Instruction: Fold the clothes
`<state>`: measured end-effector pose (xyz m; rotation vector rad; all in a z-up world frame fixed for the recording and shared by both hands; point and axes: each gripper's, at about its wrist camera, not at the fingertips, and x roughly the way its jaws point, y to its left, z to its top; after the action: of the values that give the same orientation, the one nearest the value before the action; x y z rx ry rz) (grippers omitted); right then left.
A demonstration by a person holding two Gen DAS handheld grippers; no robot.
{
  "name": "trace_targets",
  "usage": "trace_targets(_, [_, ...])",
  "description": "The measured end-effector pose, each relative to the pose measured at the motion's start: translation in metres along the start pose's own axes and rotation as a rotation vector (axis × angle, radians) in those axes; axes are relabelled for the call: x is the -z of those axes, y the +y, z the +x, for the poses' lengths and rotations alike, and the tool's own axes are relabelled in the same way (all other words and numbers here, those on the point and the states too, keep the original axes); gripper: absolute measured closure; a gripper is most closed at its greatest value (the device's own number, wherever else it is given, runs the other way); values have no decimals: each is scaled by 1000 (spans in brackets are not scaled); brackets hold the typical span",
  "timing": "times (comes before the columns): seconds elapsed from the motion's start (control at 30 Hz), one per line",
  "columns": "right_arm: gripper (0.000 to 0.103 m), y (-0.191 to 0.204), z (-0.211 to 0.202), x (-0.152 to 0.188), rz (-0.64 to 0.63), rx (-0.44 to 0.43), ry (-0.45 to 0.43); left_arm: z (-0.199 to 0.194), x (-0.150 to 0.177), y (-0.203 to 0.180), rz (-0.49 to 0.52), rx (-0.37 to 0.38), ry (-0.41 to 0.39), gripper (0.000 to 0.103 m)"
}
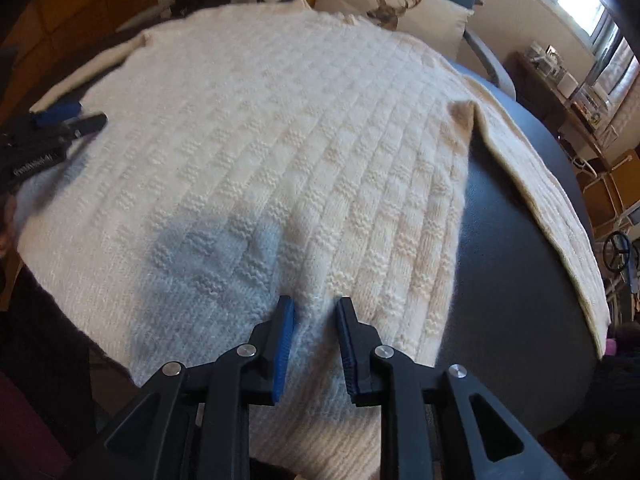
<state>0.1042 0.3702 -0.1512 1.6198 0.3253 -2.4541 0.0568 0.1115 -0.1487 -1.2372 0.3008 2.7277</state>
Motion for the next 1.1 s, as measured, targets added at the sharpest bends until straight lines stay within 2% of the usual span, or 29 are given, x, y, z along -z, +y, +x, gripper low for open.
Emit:
trace_targets(0.07, [82, -12, -4, 7, 44, -29, -15, -5, 6, -3, 20, -16, -25, 36])
trace_targets(0.17, [82, -30, -11, 6, 128, -92, -15, -17, -2, 3, -26, 21, -31, 36])
trace_targets(0.23, [81, -36, -24, 2, 153, -109, -88, -25, -11, 6, -50, 40, -57, 36])
trace_targets(0.33, [76, -35, -30, -11, 156, -98, -148, -19, -19, -2, -18, 27, -51, 36])
trace_targets(0.4, [76, -28, -16, -21, 148, -85, -125, -6, -16, -11, 19, -3, -9, 36])
trace_targets(0.47, [78, -22, 4, -22, 120, -60, -59, 1, -12, -13, 22, -8, 23, 36])
trace_targets(0.53, [89, -21, 4, -19, 96, -59, -62, -4, -14, -9, -7, 12, 15, 36])
trace_targets(0.67, [89, -42, -9, -32, 121, -112, -104, -16, -51, -9, -54, 72, -50, 36])
trace_targets(0.73, [75, -62, -18, -52, 178, -84, -185, -12, -77, -17, -45, 92, -68, 36])
trace_targets(0.8, [74, -87, -13, -74, 254, -58, -222, 1, -97, -30, -18, 86, -70, 36])
trace_targets(0.9, [74, -117, 14, -103, 337, -104, -216, 39, -112, -55, 51, 62, 6, 36])
trace_targets(0.97, [74, -121, 46, -110, 330, -110, -132, 66, -108, -69, 99, 35, 76, 36])
trace_targets(1.0, [78, -121, 62, -112, 317, -106, -86, 72, -104, -71, 112, 32, 78, 36])
trace_targets(1.03, [85, -118, 73, -109, 270, -81, -56, 70, -103, -71, 113, 32, 55, 36])
trace_targets(1.07, [86, -115, 69, -107, 219, -49, -83, 67, -104, -70, 109, 45, 47, 36])
trace_targets(1.1, [86, -116, 65, -108, 202, -38, -65, 64, -108, -67, 92, 76, 37, 36])
